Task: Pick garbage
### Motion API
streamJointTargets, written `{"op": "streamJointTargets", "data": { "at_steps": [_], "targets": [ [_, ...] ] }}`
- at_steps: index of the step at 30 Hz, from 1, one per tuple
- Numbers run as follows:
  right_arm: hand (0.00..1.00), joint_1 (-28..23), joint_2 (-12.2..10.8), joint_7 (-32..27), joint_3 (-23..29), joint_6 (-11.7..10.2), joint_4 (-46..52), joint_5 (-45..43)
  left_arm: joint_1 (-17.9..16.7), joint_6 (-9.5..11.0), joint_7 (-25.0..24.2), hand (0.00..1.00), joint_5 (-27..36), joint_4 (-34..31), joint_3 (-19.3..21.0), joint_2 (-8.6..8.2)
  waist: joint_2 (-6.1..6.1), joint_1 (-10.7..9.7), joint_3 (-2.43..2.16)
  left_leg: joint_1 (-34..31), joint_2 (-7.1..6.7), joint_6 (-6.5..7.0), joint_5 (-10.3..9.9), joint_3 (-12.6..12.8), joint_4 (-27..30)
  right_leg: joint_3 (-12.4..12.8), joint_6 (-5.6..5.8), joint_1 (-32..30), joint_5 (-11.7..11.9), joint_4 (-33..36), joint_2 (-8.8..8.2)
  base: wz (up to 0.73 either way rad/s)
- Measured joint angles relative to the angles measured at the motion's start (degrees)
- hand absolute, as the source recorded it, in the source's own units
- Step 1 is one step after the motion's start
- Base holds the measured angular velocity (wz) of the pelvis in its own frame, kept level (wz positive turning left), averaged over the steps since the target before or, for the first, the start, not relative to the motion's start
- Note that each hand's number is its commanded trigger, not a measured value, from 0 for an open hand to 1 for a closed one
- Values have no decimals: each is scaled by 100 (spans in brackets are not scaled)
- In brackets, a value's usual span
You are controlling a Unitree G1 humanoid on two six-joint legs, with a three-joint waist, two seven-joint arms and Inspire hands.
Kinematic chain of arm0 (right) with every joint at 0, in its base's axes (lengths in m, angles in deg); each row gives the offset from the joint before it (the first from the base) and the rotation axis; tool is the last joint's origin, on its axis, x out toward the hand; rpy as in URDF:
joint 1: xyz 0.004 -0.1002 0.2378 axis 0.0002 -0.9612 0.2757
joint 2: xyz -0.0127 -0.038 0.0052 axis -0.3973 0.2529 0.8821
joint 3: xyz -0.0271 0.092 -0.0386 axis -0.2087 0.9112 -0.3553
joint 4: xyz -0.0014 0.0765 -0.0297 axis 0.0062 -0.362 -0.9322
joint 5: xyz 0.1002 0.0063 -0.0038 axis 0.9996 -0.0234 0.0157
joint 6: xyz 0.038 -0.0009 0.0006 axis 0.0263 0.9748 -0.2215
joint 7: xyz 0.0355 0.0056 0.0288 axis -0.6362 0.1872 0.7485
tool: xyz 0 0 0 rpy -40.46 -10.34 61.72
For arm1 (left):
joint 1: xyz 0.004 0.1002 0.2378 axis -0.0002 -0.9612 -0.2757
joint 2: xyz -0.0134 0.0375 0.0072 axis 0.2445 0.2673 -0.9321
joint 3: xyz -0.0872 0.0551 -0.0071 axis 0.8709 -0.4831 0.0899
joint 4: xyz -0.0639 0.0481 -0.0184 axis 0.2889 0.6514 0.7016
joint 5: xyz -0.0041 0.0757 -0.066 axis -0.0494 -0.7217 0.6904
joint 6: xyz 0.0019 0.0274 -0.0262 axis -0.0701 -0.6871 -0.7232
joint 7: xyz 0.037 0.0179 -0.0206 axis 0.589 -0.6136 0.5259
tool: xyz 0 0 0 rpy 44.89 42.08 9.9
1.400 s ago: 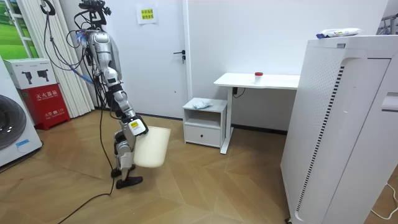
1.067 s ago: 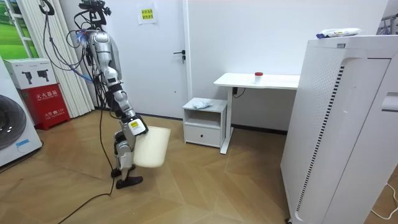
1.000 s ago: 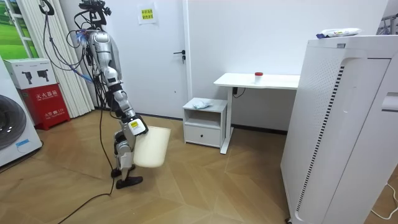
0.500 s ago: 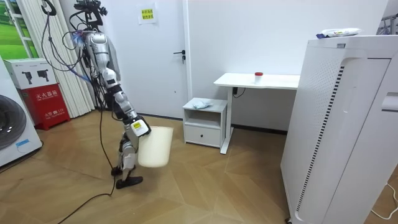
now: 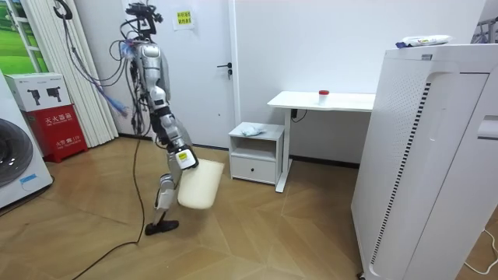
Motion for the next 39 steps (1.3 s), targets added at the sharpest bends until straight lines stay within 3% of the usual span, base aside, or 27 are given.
{"op": "streamJointTargets", "data": {
  "at_steps": [1, 2, 4, 6, 7, 8, 9, 10, 11, 12, 14, 15, 17, 18, 20, 21, 22, 23, 27, 30, 35, 38, 39],
  "targets": [
    [100, -37, 59, -38, -13, 6, 12, -114, 13, 77, 4, 0, 81, 17, -13, -55, 91, 43, -103, -148, 10, -5, -60, -8, -111, 119, -3, 21, -22, -3, 12, -28],
    [100, -60, 107, -48, -13, 14, 46, -139, 83, 91, 1, 0, 80, 19, -13, -100, 164, 33, -141, -151, 5, 3, -21, -13, -338, 94, 10, 11, -54, 42, 34, -20],
    [100, -89, 110, -149, 0, 36, 77, -279, 269, 143, 4, 0, 97, 119, -13, -103, 133, 78, -155, -51, -175, 221, -389, 84, -205, -127, 255, -57, -350, 592, -275, -6],
    [100, -19, 131, -205, 3, 30, 82, -312, 371, 195, 18, 0, 155, 99, -72, -99, 109, 146, -160, 103, -313, 326, -591, 210, -183, -315, 326, -303, -360, 1353, -556, -16],
    [100, 36, 136, -242, 1, 20, 93, -314, 424, 219, 55, 0, 203, 84, -131, -78, 69, 133, -156, 216, -421, 406, -715, 270, -178, -417, 451, -506, -282, 1992, -737, -13],
    [100, 58, 135, -245, 1, 19, 112, -313, 461, 224, 95, 0, 204, 83, -184, -63, 49, 134, -148, 279, -463, 444, -776, 295, -174, -424, 486, -620, -194, 2322, -823, 0],
    [100, 57, 126, -245, 1, 15, 187, -307, 518, 234, 151, 0, 203, 79, -239, -34, 24, 132, -141, 438, -543, 512, -878, 298, -196, -442, 490, -801, 108, 2906, -979, -6],
    [100, 88, 107, -231, 1, 9, 235, -305, 596, 245, 258, 0, 205, 80, -237, -11, 30, 154, -139, 619, -548, 546, -971, 295, -262, -464, 439, -981, 556, 3352, -1060, -9],
    [100, 97, 89, -222, -2, 9, 233, -307, 601, 246, 320, 0, 205, 78, -240, 11, 31, 148, -138, 726, -545, 558, -995, 290, -329, -476, 404, -1051, 775, 3515, -1076, -24],
    [100, 177, 71, -192, -23, 2, 245, -321, 602, 247, 438, 0, 192, 20, -245, 39, 63, 168, -119, 899, -530, 566, -1015, 273, -523, -495, 378, -1268, 837, 3781, -1086, -21],
    [100, 207, 71, -165, -76, -43, 384, -300, 649, 300, 586, 0, 203, -54, -301, 62, 99, 157, -110, 1061, -463, 575, -1006, 239, -757, -695, 347, -1744, 578, 3985, -1051, -7],
    [100, 215, 71, -172, -117, -110, 430, -299, 695, 344, 662, 0, 207, -82, -425, 87, 168, 147, -103, 1150, -385, 590, -995, 219, -844, -847, 343, -1991, 435, 3777, -958, 15],
    [100, 252, 59, -173, -146, -143, 444, -252, 738, 413, 735, 0, 222, -173, -589, 133, 192, 113, -98, 1254, -307, 582, -991, 97, -989, -884, 325, -2244, 353, 3067, -742, 24],
    [100, 249, 61, -175, -190, -208, 455, -169, 740, 476, 769, 0, 273, -283, -698, 135, 195, 72, -96, 1331, -302, 578, -989, -7, -1086, -904, 325, -2304, 359, 2369, -658, 42],
    [100, 254, 62, -181, -232, -261, 426, -114, 738, 572, 831, 0, 360, -416, -811, 120, 184, -26, -103, 1429, -328, 574, -987, -135, -1195, -879, 350, -2258, 537, 1352, -548, 45],
    [100, 249, 41, -176, -234, -326, 380, -119, 756, 593, 924, 0, 354, -517, -811, 87, 180, -54, -103, 1518, -347, 563, -993, -222, -1281, -871, 353, -2188, 815, 820, -482, 44],
    [100, 249, 16, -175, -242, -373, 306, -119, 802, 634, 1018, 0, 356, -581, -827, 83, 193, -67, -106, 1606, -347, 538, -1007, -301, -1332, -852, 313, -2075, 1285, 542, -370, 43],
    [100, 251, 13, -181, -253, -381, 272, -119, 842, 667, 1067, 0, 364, -578, -840, 83, 207, -63, -110, 1640, -340, 521, -1016, -341, -1367, -819, 457, -2004, 1391, 471, -335, 24],
    [100, 356, 23, -224, -472, -491, 81, -135, 936, 857, 1413, 0, 314, -836, -868, 89, 231, -2, -105, 1879, -309, 386, -931, -321, -1579, -722, 488, -1787, 1404, 168, -227, -2],
    [100, 417, 32, -220, -570, -581, -32, -158, 990, 869, 1593, 0, 244, -1416, -901, 91, 242, -39, -101, 1928, -271, 378, -927, -306, -1660, -750, 445, -1791, 1367, 182, -187, -2],
    [100, 741, 69, -225, -804, -689, -174, -228, 1716, 1195, 2063, 0, 167, -1832, -919, 154, 274, -47, -65, 1783, -242, 373, -926, -227, -1631, -719, 388, -2055, 1335, 322, -151, -17],
    [100, 1062, 100, -232, -1092, -759, -282, -434, 2322, 1493, 2440, 0, -49, -1612, -928, 157, 300, -245, -25, 1313, -217, 308, -947, -92, -1107, -666, 378, -2214, 1346, 283, -244, 9],
    [100, 1185, 73, -221, -1138, -778, -332, -444, 2584, 1591, 2525, 0, -154, -1415, -975, 186, 137, -310, 137, 748, -166, -53, -944, 53, -241, -332, 391, -2221, 1345, 243, -346, 44]
  ]
}}
